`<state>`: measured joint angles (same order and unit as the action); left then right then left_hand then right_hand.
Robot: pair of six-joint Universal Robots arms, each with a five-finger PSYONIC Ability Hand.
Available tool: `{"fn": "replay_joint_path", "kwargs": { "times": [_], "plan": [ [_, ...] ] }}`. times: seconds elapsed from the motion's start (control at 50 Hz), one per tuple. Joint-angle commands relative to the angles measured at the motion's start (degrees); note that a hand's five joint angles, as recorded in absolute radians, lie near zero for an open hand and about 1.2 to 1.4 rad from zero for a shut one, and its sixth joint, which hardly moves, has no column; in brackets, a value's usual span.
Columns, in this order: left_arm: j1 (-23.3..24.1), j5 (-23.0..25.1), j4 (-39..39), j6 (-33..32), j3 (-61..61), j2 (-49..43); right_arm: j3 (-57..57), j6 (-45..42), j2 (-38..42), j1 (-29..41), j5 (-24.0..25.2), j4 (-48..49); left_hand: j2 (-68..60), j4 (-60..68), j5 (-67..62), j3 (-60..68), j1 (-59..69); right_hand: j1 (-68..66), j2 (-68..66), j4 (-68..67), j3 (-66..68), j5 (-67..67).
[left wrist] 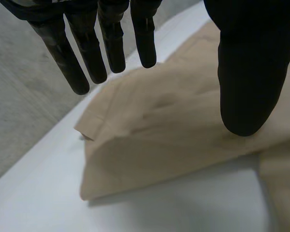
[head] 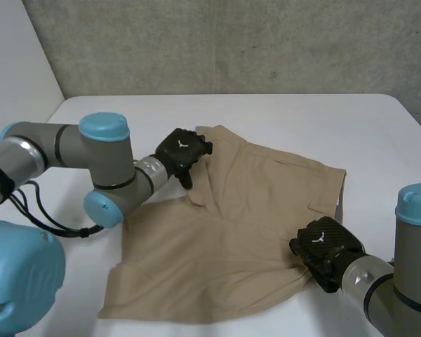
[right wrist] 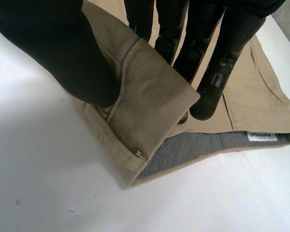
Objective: Fold the shorts.
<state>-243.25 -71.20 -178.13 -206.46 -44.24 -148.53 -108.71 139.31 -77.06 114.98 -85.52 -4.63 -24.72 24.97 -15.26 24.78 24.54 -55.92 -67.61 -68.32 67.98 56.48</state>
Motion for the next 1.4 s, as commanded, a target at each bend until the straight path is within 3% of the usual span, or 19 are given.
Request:
{"fn": "replay_joint_path", "kwargs": {
  "times": [0.02,0.16,0.24,0.26,0.3,0.52,0.66,0.9,1.02,1.06,1.1,1.28,1.4],
  "plan": [
    [0.0,0.2,8.2,-5.9,8.3,-5.3,0.0,0.0,0.0,0.0,0.0,0.1,-4.0,3.8,-3.5,3.9,4.2,-24.1,-12.4,-11.7,12.0,13.5],
    [0.0,0.1,11.7,-8.4,12.8,-7.1,0.0,0.0,0.0,0.0,0.0,0.5,-9.2,8.9,-8.7,9.1,9.4,-24.1,-12.4,-11.7,12.0,13.5],
    [0.0,-0.1,13.1,-8.4,14.1,-7.4,-0.1,0.1,0.0,0.0,0.0,0.9,-29.2,28.9,-28.6,29.1,29.4,-24.1,-12.4,-11.7,12.0,13.5],
    [0.0,-0.6,13.1,-8.4,14.4,-7.3,-0.1,0.1,0.0,0.0,0.0,0.9,-43.7,43.5,-43.2,43.7,43.9,-24.1,-12.4,-11.7,12.0,13.5],
    [0.0,-1.0,13.0,-8.4,14.4,-7.0,-0.1,0.1,0.0,-0.1,0.0,0.9,-55.2,55.0,-54.7,55.2,55.4,-24.1,-12.4,-11.7,12.0,13.5],
    [-1.7,-6.6,13.2,-11.0,10.2,-5.2,-0.1,0.1,-0.1,-0.2,-0.1,0.9,-55.3,55.0,-54.7,55.2,55.5,-24.1,-12.4,-11.7,12.0,13.5],
    [-3.0,-10.4,11.3,-15.8,-1.4,2.2,-0.2,0.1,-0.1,-0.1,-0.1,0.8,-55.3,55.0,-54.7,55.2,55.5,-24.1,-12.4,-11.7,12.0,13.5],
    [-3.5,-11.1,5.2,-15.5,-14.9,7.6,-0.3,0.2,-0.1,0.1,-0.1,0.8,-55.3,55.0,-54.7,55.2,55.5,-24.1,-12.4,-11.7,12.0,13.5],
    [-3.6,-12.6,3.1,-15.5,-15.0,7.7,-0.3,1.6,-0.5,0.0,-0.1,0.8,-37.3,37.1,-36.8,37.3,37.5,-24.1,-12.4,-11.7,12.0,13.5],
    [-3.5,-14.2,2.9,-15.5,-15.2,8.2,-0.2,2.2,-0.6,0.0,0.0,0.8,-22.9,22.7,-22.4,22.9,23.1,-24.1,-12.4,-11.7,12.0,13.5],
    [-3.3,-15.3,2.9,-15.4,-15.2,9.0,-0.1,2.8,-0.8,0.0,0.0,0.8,-19.8,19.6,-19.3,19.7,20.0,-24.1,-12.4,-11.7,12.0,13.5],
    [-3.6,-16.3,3.4,-9.2,-20.6,20.5,0.2,4.5,-1.2,0.0,-0.1,1.4,-20.6,20.4,-20.1,20.6,20.8,-24.1,-12.4,-11.7,12.0,13.5],
    [-4.3,-15.7,3.8,-2.8,-29.7,29.5,1.5,11.3,-1.2,-0.2,0.1,2.0,-20.6,20.4,-20.1,20.6,20.8,-24.1,-12.4,-11.7,12.0,13.5]
  ]
}}
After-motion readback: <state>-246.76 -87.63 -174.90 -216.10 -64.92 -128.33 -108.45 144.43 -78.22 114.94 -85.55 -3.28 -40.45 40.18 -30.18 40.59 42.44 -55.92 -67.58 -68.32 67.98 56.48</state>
